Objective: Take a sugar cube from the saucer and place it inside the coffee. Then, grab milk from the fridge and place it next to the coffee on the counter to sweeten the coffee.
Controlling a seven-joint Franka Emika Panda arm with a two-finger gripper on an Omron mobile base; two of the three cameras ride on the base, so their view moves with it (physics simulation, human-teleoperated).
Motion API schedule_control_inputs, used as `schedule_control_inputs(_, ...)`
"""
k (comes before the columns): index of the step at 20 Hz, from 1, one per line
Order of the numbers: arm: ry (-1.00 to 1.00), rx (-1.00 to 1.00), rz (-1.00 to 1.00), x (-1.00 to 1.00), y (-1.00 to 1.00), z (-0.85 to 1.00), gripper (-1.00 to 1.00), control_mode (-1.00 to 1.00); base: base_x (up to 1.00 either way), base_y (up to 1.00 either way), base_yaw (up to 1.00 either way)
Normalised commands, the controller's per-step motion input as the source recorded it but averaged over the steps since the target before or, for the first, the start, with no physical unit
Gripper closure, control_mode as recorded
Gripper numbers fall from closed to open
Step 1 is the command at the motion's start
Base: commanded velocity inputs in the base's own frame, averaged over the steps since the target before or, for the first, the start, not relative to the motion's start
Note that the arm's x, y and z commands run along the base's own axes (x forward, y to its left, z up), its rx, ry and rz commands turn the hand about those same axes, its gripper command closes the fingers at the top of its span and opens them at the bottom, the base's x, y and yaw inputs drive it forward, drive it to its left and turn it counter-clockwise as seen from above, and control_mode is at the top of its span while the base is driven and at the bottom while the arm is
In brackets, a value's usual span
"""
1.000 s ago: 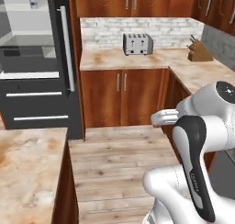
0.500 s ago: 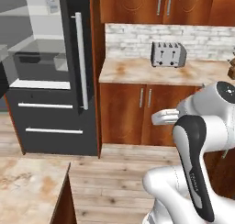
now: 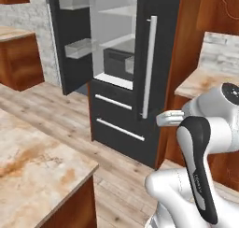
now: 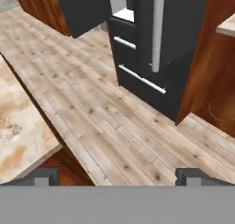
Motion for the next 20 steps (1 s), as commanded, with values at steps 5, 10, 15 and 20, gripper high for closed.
schedule_control_inputs(5,0.00,0.00,0.00,0.00,0.00,0.00,-1.00,1.00,0.37,-0.49,0.80)
schedule_control_inputs(10,0.00,0.00,0.00,0.00,0.00,0.00,-1.00,1.00,0.87,-0.73,0.49)
schedule_control_inputs(15,0.00,0.00,0.00,0.00,0.00,0.00,-1.00,1.00,1.00,-0.14,0.36)
schedule_control_inputs(20,0.00,0.00,0.00,0.00,0.00,0.00,-1.00,1.00,1.00,-0.01,0.31)
